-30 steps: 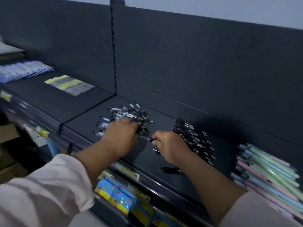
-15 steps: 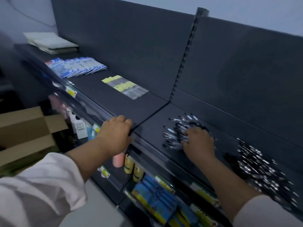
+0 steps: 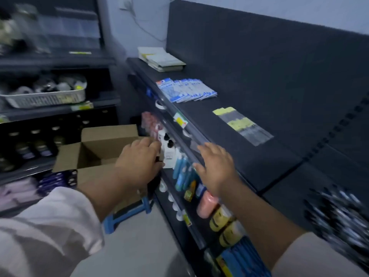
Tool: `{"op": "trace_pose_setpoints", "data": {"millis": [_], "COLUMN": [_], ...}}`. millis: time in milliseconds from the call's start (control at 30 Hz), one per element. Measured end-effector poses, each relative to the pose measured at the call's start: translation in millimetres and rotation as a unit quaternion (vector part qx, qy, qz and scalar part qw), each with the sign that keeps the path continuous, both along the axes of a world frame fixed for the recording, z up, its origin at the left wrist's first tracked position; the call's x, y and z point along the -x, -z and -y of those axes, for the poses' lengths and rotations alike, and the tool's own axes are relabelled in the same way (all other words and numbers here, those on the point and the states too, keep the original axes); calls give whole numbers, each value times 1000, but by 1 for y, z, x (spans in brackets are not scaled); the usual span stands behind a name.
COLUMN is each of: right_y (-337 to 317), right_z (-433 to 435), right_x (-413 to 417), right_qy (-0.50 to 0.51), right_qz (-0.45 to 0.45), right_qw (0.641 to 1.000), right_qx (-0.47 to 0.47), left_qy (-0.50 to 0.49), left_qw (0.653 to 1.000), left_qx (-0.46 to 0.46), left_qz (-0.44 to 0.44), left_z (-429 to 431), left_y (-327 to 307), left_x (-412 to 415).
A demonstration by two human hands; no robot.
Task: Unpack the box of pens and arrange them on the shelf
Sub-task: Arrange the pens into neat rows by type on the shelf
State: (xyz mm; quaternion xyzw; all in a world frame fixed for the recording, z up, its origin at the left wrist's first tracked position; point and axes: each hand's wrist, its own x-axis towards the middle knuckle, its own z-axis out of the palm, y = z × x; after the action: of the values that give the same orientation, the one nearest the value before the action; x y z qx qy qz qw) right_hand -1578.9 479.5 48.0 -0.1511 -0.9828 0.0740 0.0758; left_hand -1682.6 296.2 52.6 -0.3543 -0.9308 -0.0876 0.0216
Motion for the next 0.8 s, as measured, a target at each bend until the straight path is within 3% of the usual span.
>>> {"op": "trace_pose_setpoints", "data": {"millis": [433,800], "right_y": [69,167], "right_z": [63,66], "right_x": [245,442], "right_qy": [-196,-183], "right_qz": [111,271], "right_qw": [971,936], "right_qx": [84,130], "left_qy": [-218,-283], "left_qw": [971,933], "left_qx": [77,96], "left_qz": [62,202], "left_z": [110,115], "left_y": [48,149], "left_x": [164,324]}}
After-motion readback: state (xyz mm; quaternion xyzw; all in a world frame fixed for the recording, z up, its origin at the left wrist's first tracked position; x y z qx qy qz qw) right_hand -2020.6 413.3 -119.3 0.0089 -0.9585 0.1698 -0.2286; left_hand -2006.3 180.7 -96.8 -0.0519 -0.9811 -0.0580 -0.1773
